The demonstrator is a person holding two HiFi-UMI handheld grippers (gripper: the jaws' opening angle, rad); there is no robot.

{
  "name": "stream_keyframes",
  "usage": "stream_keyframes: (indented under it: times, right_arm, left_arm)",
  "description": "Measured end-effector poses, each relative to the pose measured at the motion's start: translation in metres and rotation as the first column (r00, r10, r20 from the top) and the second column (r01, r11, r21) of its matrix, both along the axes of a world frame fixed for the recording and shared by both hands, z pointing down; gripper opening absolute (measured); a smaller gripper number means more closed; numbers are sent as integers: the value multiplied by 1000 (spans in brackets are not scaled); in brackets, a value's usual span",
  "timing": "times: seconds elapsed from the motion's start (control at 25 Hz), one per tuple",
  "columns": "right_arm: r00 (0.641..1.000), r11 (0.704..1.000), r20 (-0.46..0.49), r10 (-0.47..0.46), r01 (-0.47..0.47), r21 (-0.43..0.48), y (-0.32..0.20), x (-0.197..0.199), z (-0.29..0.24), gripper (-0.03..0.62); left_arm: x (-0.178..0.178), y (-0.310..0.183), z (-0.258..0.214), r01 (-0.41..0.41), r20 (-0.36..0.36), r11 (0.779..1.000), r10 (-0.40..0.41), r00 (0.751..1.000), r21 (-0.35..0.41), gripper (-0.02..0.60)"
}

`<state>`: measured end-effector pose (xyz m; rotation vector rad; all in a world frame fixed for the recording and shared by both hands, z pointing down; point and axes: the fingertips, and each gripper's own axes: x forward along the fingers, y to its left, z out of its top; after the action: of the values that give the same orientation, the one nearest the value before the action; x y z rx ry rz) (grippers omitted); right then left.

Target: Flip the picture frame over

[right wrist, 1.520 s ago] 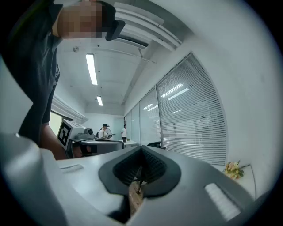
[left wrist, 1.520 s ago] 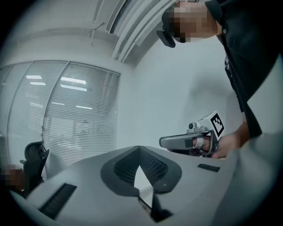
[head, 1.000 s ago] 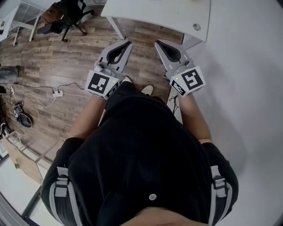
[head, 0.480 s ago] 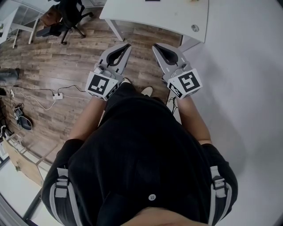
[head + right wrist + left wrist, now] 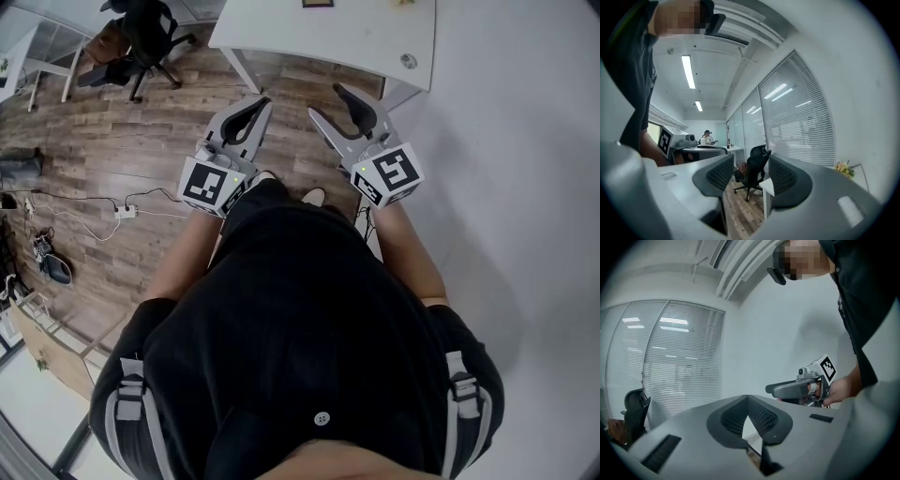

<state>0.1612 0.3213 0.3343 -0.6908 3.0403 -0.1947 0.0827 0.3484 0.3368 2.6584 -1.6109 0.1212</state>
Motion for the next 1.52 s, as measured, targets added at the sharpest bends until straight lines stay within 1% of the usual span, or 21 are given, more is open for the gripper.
stream_keyframes:
  times: [0.24, 0.36, 0.52, 0.68, 0.8, 0.88, 1.08, 1.32, 1.52]
  right_arm:
    - [1000, 1000, -1, 14, -14, 7, -7, 2, 1, 341]
    - [1000, 1000, -10, 17, -17, 6, -10, 2, 2, 367]
    - [1000, 1000, -23, 17, -17, 7, -17, -3, 4, 371]
    - [999, 1000, -38, 26, -26, -1, -30, -15, 12, 371]
    - [998, 999, -51, 40, -41, -2, -43, -27, 17, 371]
    - [997, 998, -55, 55, -55, -6, -53, -36, 17, 371]
    - [994, 996, -78, 80, -82, -18, -83, -65, 18, 371]
    - [989, 993, -104, 107, -111, -31, -111, -108, 20, 371]
    - [983, 989, -124, 132, -139, -45, -135, -146, 20, 371]
  left_arm:
    - [1, -2, -3, -2, 11, 1000, 2, 1000, -5, 5]
    - [0, -3, -4, -4, 8, 1000, 4, 1000, -3, 5]
    - [-6, -10, 1, -18, 8, 1000, 18, 1000, -1, 5]
    - [-22, -23, 7, -15, 5, 1000, 15, 1000, -6, 5]
    - [-32, -36, 8, -40, -15, 999, 40, 999, 2, 5]
    - [-40, -46, 10, -62, -13, 998, 62, 998, -5, 5]
    - [-67, -79, 13, -96, -25, 995, 96, 995, -20, 5]
    - [-107, -115, 7, -138, -56, 990, 138, 989, 2, 5]
    - [-145, -141, 9, -181, -74, 983, 180, 981, -10, 5]
